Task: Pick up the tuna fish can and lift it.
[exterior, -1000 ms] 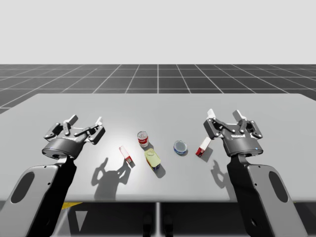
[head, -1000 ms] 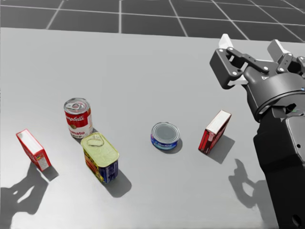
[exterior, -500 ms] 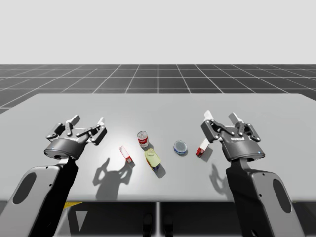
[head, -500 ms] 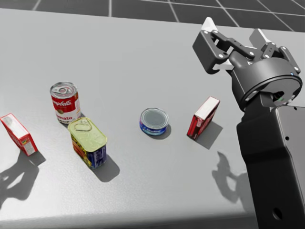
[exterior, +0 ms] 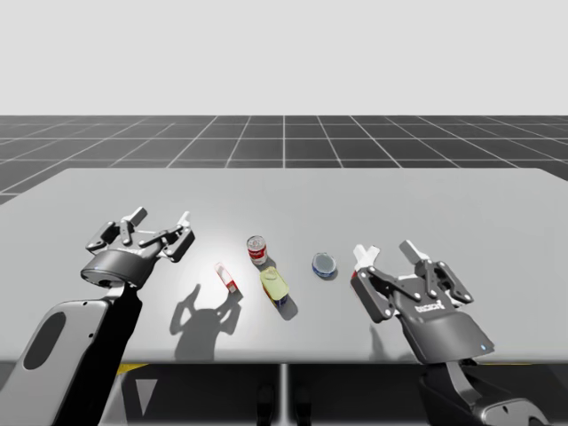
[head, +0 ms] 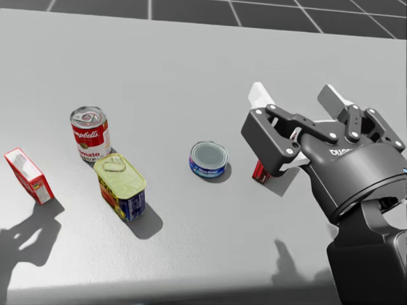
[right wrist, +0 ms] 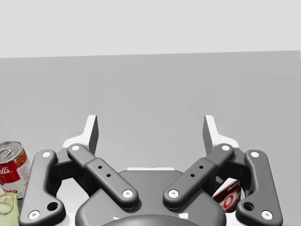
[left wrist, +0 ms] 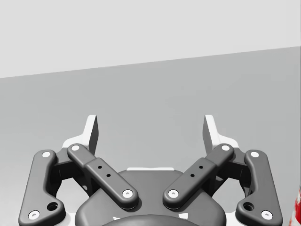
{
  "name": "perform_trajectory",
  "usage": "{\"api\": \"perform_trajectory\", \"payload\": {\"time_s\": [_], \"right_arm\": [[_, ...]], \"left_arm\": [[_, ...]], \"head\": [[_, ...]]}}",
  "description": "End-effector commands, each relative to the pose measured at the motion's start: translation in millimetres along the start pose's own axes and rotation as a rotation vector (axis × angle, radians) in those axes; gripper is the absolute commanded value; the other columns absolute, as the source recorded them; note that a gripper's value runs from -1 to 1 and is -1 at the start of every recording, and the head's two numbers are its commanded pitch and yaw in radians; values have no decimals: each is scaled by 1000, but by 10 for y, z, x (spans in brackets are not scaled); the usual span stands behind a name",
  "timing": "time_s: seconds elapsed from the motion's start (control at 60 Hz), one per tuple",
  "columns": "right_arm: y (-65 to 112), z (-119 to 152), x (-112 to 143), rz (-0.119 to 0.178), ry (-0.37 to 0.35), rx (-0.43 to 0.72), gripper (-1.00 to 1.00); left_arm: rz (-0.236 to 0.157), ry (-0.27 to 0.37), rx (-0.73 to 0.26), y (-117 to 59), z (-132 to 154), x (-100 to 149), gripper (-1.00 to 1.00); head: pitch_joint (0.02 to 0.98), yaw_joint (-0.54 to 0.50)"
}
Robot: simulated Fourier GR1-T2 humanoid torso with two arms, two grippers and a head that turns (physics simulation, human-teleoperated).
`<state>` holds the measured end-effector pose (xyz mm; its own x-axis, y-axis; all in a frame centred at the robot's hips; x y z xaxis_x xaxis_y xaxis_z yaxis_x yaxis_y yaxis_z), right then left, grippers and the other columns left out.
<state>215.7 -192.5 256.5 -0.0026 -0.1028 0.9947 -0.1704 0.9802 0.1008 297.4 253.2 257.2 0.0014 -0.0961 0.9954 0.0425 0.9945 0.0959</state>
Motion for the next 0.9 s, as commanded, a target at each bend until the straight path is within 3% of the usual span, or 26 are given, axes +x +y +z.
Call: {"api": "perform_trajectory", "payload": {"time_s": [0.017, 0.217, 0.417, 0.733, 0.9], "right_arm": [[124, 234, -256, 32, 79, 56, -1000], [210, 378, -485, 32, 142, 75, -1000], [306, 381, -694, 62, 173, 91, -1000], [322, 105, -962, 86, 262, 60, -1000], [289, -81, -1042, 120, 292, 36, -1000]], "left_arm": [[-1, 2, -3, -17, 4, -2, -1000], [2, 2, -7, -30, 8, -1, -1000], [1, 3, -8, -39, 10, -5, -1000], [10, 10, -12, -51, 14, 3, -1000], [9, 10, -12, -51, 14, 5, -1000]], "head": [[834, -178], [834, -175], [829, -186], [828, -182], [826, -181]]}}
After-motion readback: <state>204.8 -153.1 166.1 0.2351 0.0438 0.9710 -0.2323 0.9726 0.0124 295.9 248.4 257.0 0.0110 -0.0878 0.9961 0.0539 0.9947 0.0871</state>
